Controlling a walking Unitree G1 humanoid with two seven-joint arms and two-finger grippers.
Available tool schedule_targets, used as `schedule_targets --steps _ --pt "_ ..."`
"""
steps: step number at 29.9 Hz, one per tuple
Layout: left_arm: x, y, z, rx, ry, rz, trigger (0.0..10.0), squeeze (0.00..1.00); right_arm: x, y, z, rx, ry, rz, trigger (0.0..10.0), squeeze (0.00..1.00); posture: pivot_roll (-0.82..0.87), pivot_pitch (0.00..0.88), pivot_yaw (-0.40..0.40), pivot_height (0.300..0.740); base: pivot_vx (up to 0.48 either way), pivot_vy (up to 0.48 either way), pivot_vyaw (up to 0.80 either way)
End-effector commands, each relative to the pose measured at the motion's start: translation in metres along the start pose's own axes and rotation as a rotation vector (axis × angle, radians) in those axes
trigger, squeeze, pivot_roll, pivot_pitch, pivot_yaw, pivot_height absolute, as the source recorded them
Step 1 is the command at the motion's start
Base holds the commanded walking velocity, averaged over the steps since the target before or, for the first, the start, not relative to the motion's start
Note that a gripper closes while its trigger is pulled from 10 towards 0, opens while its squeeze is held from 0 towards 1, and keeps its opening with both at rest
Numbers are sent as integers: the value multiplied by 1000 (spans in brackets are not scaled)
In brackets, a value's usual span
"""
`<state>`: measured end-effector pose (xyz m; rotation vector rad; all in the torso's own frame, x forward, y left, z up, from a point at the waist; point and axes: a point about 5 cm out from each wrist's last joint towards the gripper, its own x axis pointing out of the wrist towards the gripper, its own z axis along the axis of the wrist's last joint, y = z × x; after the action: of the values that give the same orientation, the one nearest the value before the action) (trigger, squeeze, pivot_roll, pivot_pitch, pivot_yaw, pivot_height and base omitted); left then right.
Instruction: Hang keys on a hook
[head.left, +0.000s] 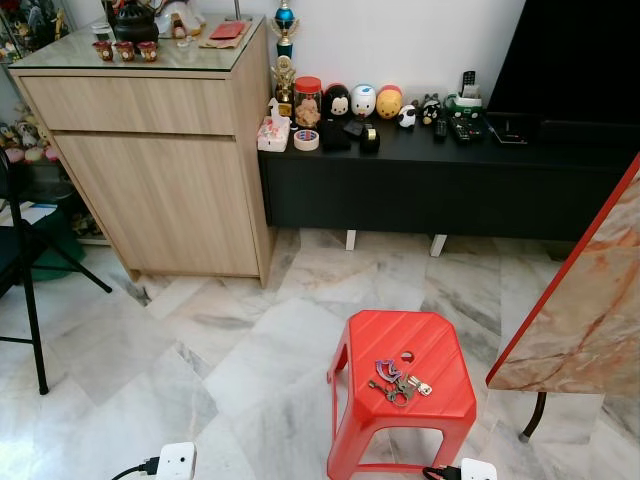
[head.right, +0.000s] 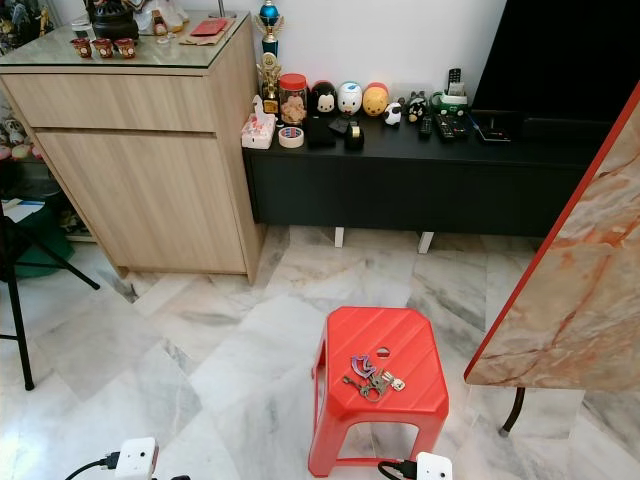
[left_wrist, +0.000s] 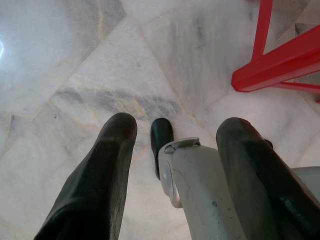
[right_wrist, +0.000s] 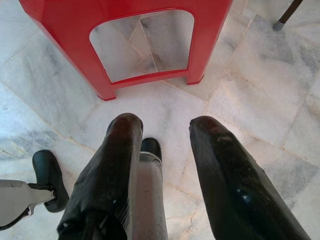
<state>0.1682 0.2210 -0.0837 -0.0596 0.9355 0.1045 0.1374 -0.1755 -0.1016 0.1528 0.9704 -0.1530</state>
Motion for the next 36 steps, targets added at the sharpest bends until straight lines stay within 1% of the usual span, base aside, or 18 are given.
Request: schedule_targets --steps 1,10,11,12,14,24,36 --pt "0 0 -1 4 8 -4 10000 0 0 0 -1 3 5 -4 10000 0 37 11 -50 740 0 0 0" --pt "0 0 -1 4 8 -4 10000 0 0 0 -1 3 5 -4 10000 0 37 11 -50 740 0 0 0" --pt "0 0 -1 4 8 -4 10000 0 0 -1 -1 -3 5 -10 10000 0 0 0 0 740 0 0 0" --pt "0 -1 -1 6 4 -8 10000 0 0 -2 -2 4 9 -6 10000 0 37 9 -49 740 0 0 0" --pt "0 -1 -1 10 -2 -13 10000 0 -1 -2 -3 18 16 4 10000 0 37 9 -49 740 0 0 0" --pt "0 0 -1 14 0 -13 10000 0 0 0 0 16 1 8 10000 0 35 0 -46 740 0 0 0" --pt "0 -2 1 13 -9 -18 10000 0 -1 0 -4 12 16 11 10000 0 36 3 -49 740 0 0 0"
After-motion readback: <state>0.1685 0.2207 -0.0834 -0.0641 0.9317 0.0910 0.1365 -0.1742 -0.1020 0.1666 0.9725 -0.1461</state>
